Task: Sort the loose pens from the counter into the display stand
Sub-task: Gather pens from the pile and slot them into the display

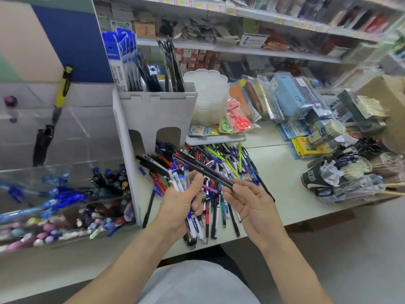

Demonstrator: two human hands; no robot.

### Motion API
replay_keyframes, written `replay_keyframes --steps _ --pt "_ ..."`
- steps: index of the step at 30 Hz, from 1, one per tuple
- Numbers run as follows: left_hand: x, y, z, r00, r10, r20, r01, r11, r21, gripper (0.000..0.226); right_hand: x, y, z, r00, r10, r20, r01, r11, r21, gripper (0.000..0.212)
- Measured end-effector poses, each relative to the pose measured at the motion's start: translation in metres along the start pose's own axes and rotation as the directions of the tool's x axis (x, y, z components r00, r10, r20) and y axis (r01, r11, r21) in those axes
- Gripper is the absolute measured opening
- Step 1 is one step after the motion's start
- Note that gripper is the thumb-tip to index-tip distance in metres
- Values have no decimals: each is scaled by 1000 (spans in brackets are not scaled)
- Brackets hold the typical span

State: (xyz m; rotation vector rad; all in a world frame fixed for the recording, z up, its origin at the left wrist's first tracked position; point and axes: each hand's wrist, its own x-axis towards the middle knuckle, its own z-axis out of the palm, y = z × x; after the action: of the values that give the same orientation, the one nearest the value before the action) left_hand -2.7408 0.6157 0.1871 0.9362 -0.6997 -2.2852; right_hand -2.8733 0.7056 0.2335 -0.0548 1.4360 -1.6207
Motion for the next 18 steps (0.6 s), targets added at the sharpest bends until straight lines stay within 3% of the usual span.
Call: replay_keyframes --steps 6,9,12,14,16,18 --pt "-9 12 -4 997 67 -50 -62 994 89 34 -11 12 8 983 102 151 -59 962 -266 13" --pt "-20 18 -4 991 95 -91 -83 988 128 43 -4 8 6 929 202 309 -59 907 -416 13" --pt "-30 23 -2 977 102 -188 -76 987 141 47 5 -2 12 841 269 469 89 787 -611 16" --pt "-36 26 -2 962 116 -248 -72 981 181 49 14 -10 22 834 228 501 213 705 -676 25" --pt "-42 29 -4 957 133 -259 -64 964 260 47 23 -19 36 851 153 503 256 714 -651 35" --pt "-51 35 -4 963 136 -231 -46 933 358 37 31 -27 52 806 138 576 297 747 -595 27"
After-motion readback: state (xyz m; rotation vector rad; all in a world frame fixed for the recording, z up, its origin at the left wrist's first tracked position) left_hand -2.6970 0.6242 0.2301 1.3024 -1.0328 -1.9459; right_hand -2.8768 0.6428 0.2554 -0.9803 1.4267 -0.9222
